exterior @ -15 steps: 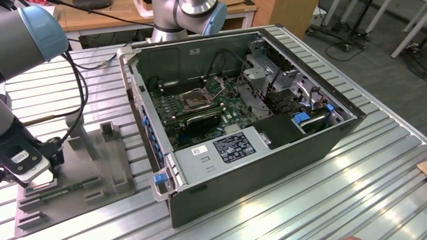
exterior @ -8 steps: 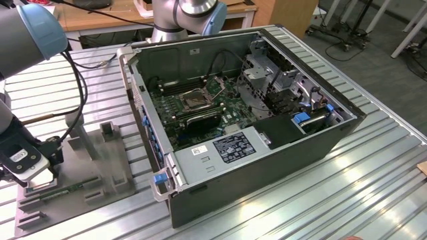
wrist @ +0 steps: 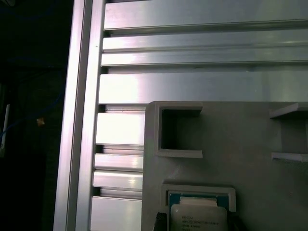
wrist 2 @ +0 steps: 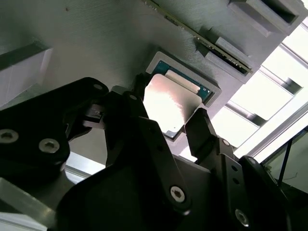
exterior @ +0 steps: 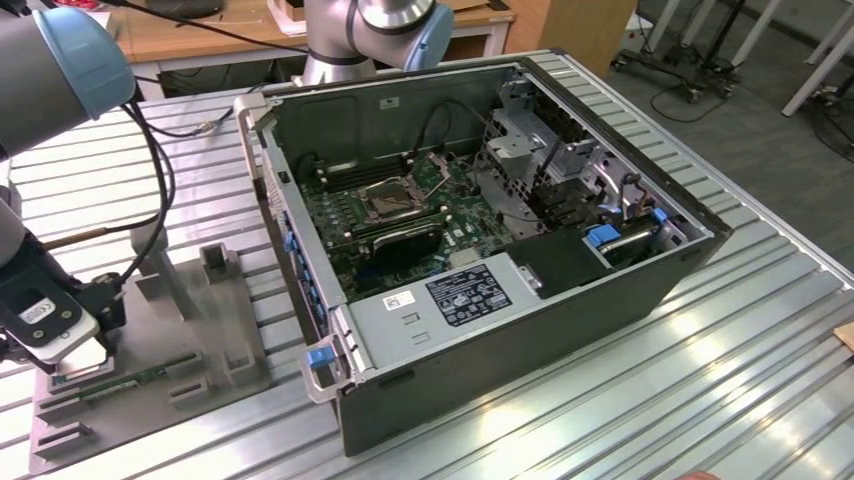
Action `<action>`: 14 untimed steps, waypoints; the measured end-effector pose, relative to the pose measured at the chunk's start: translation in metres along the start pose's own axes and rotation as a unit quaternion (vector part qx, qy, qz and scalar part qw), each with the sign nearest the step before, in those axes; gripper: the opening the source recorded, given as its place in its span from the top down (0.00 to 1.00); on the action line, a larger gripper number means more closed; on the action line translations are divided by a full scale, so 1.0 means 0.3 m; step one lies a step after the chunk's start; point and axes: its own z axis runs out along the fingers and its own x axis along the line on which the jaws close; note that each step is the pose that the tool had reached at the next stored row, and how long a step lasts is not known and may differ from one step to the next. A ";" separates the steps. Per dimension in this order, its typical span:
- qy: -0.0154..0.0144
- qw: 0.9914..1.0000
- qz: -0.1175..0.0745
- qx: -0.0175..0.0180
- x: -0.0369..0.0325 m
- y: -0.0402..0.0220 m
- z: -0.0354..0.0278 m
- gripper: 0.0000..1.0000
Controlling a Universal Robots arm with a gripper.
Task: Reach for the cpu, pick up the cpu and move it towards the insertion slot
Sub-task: 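Pick up the cpu and move it towards the insertion slot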
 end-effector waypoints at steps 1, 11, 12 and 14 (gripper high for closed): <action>0.000 1.000 0.000 0.000 0.000 0.000 0.000 0.40; 0.000 1.000 0.000 0.000 0.000 0.000 0.000 0.46; 0.000 1.000 0.000 0.000 0.000 0.000 0.000 0.46; 0.000 1.000 0.000 0.000 0.000 0.000 -0.003 0.46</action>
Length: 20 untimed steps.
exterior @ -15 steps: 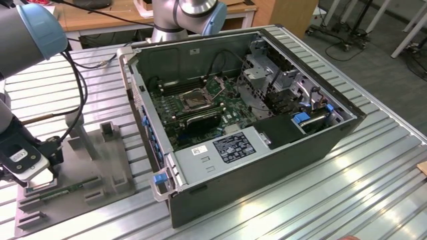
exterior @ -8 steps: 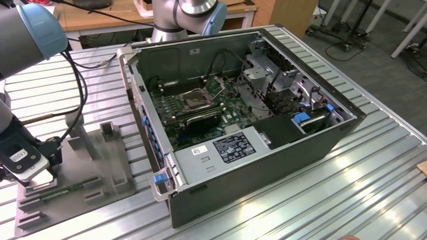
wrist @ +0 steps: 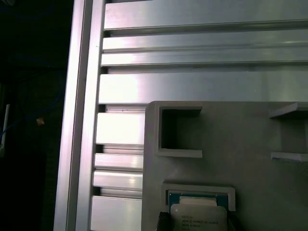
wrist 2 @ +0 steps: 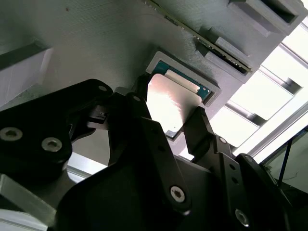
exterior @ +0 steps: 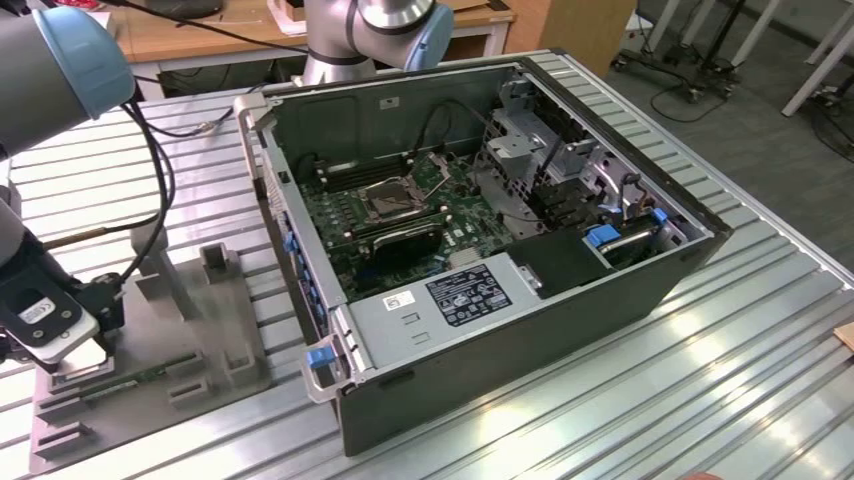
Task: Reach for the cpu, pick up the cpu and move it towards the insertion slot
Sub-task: 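Pick up the cpu and move it towards the insertion slot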
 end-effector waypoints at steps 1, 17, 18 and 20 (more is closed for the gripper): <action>0.000 1.000 0.000 0.000 0.000 0.000 -0.004 0.46; 0.000 1.000 0.000 0.000 -0.002 0.005 -0.141 0.46; 0.000 1.000 0.000 0.000 -0.002 0.005 -0.149 0.46; 0.000 1.000 0.000 0.000 -0.003 0.005 -0.152 0.46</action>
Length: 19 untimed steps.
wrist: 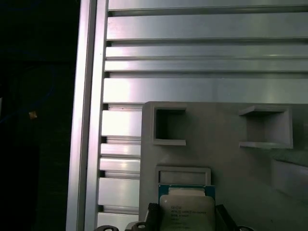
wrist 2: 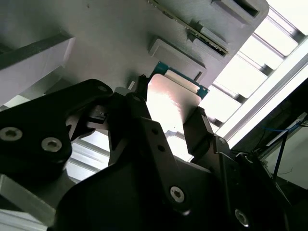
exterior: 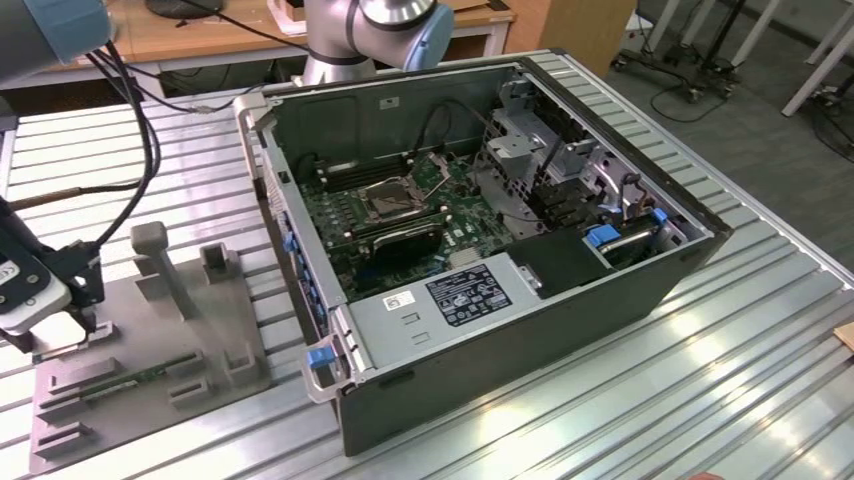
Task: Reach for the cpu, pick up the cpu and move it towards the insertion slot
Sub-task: 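Pick up the cpu and move it towards the insertion slot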
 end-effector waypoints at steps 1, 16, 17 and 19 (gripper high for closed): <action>0.000 1.000 0.000 0.000 0.000 0.000 0.000 0.46; 0.000 1.000 0.000 0.000 -0.001 0.001 -0.022 0.46; 0.000 1.000 0.000 0.000 0.000 0.001 -0.022 0.46; 0.000 1.000 0.000 0.000 0.000 0.001 -0.022 0.46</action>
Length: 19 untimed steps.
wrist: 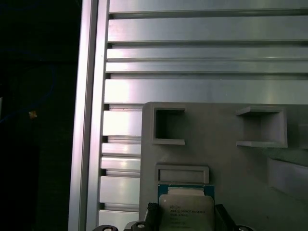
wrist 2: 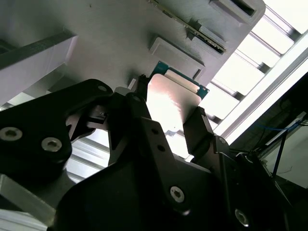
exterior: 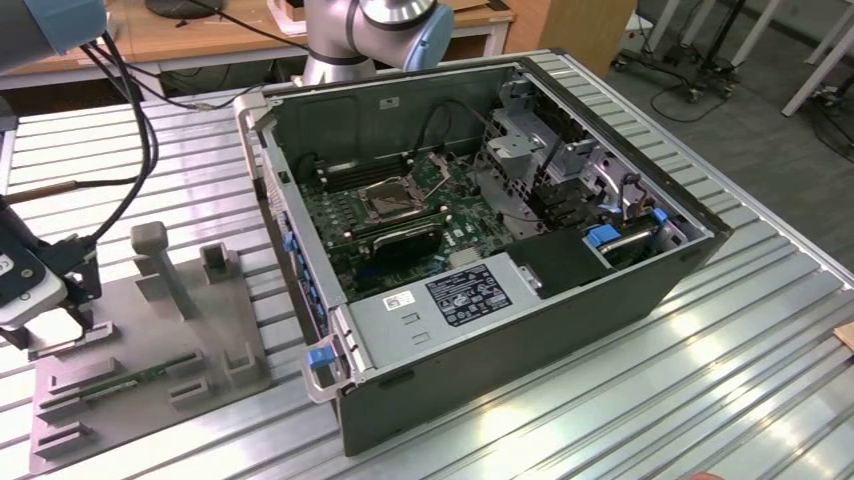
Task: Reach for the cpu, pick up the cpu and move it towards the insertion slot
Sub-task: 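Pick up the cpu and move it towards the insertion slot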
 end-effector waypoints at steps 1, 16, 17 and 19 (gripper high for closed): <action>0.000 1.000 0.000 0.000 0.000 0.000 0.000 0.46; 0.000 1.000 0.000 0.000 0.000 0.001 -0.015 0.46; 0.000 1.000 0.000 0.000 0.000 0.001 -0.016 0.46; 0.000 1.000 0.000 0.000 0.000 0.001 -0.018 0.46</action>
